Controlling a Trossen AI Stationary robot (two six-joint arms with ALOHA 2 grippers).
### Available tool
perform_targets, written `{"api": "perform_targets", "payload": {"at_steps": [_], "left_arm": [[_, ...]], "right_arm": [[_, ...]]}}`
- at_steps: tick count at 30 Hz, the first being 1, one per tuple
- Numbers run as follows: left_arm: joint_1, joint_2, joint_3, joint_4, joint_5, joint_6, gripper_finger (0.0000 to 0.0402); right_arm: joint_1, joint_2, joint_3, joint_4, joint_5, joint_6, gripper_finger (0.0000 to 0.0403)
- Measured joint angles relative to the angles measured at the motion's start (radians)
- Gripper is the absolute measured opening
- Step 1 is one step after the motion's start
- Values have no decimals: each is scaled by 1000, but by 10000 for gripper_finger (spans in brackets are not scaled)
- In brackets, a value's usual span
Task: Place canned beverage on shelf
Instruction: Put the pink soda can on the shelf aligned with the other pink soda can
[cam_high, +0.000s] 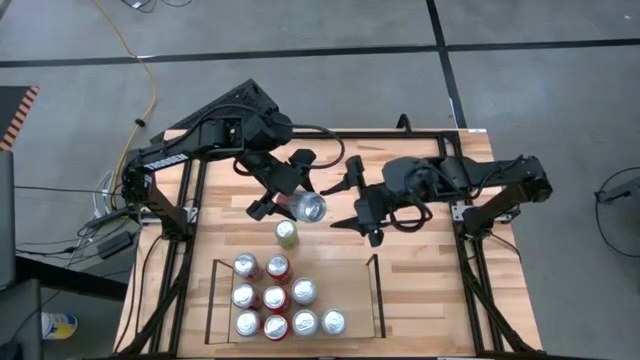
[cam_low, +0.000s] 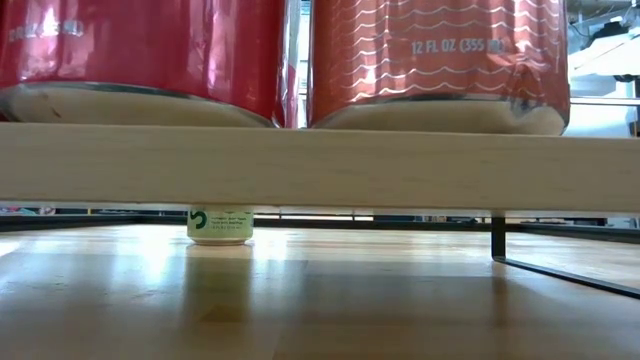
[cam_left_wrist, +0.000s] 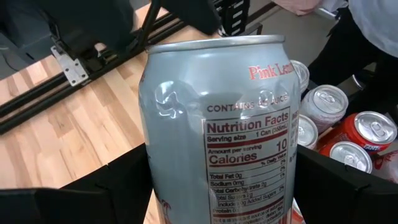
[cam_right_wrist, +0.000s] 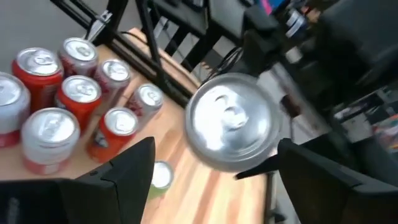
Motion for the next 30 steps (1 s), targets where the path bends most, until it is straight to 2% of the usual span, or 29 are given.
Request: {"api": "perform_targets", "payload": {"at_steps": [6, 12, 30], "left_arm": [[0, 0, 0, 0, -1, 3, 300], [0, 0, 0, 10, -1, -1, 301], [6, 0, -2, -23, 11, 0, 301]], "right_arm": [[-7, -2, 0, 19, -1, -94, 325], [-28, 32, -1, 48, -54, -152, 325], [-40, 68, 4, 57, -82, -249, 325]]}}
